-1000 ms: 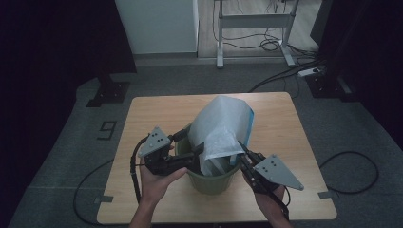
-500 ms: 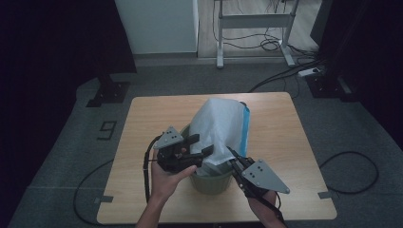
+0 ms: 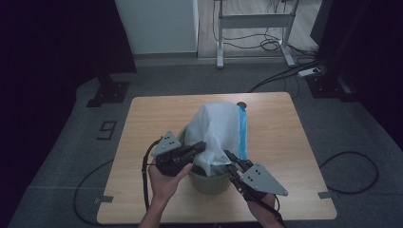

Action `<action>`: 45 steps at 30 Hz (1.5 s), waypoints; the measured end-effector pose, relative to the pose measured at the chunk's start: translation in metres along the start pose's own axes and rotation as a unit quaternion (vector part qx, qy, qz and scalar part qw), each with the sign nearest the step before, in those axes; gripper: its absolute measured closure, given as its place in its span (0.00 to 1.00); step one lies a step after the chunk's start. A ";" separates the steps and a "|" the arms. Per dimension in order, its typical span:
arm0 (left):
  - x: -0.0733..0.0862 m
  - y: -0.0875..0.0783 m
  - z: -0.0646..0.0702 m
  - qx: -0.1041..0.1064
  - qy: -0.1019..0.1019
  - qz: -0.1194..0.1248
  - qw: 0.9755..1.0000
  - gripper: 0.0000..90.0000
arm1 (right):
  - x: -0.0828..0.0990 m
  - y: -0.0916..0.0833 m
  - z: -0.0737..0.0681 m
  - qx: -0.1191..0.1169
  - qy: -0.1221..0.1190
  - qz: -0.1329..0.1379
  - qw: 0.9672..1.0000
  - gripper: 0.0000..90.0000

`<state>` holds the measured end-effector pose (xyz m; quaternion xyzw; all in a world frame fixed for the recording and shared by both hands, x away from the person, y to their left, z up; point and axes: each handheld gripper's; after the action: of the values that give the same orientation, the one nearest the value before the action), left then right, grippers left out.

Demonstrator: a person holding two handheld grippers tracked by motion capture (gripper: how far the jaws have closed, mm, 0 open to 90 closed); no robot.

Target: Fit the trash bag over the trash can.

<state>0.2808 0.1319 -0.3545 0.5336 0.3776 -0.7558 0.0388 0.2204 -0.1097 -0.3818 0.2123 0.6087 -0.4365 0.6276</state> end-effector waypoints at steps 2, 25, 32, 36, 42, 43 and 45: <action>0.001 -0.005 -0.003 0.003 -0.006 0.016 1.000 1.00 | 0.001 -0.003 0.000 -0.004 0.000 0.000 1.000 0.75; 0.010 -0.034 -0.015 -0.004 -0.039 0.089 0.995 1.00 | 0.042 -0.010 -0.010 -0.003 0.108 -0.042 0.993 0.41; 0.012 -0.034 -0.016 0.001 -0.045 0.094 0.995 1.00 | 0.038 -0.005 -0.015 -0.021 0.097 -0.045 0.994 0.44; 0.011 -0.033 -0.016 0.007 -0.047 0.094 0.994 1.00 | 0.030 0.009 -0.018 -0.024 0.085 -0.065 0.994 0.43; 0.010 -0.032 -0.015 0.017 -0.046 0.095 0.994 1.00 | 0.023 0.021 -0.021 -0.010 0.071 -0.084 0.994 0.61; 0.009 -0.032 -0.014 0.019 -0.045 0.095 0.994 1.00 | 0.023 0.022 -0.021 -0.010 0.067 -0.086 0.994 0.70; 0.009 -0.032 -0.014 0.021 -0.041 0.095 0.994 1.00 | 0.023 0.023 -0.018 0.001 0.059 -0.090 0.994 0.84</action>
<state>0.2727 0.1664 -0.3473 0.5359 0.3078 -0.7778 0.1148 0.2260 -0.0893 -0.4126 0.1831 0.6607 -0.4783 0.5487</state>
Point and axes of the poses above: each handheld gripper's, and its own axes: y roughly forward along the jaws, x roughly out of its underside, z roughly to its right, and after that the axes turned 13 degrees about -z, right-handed
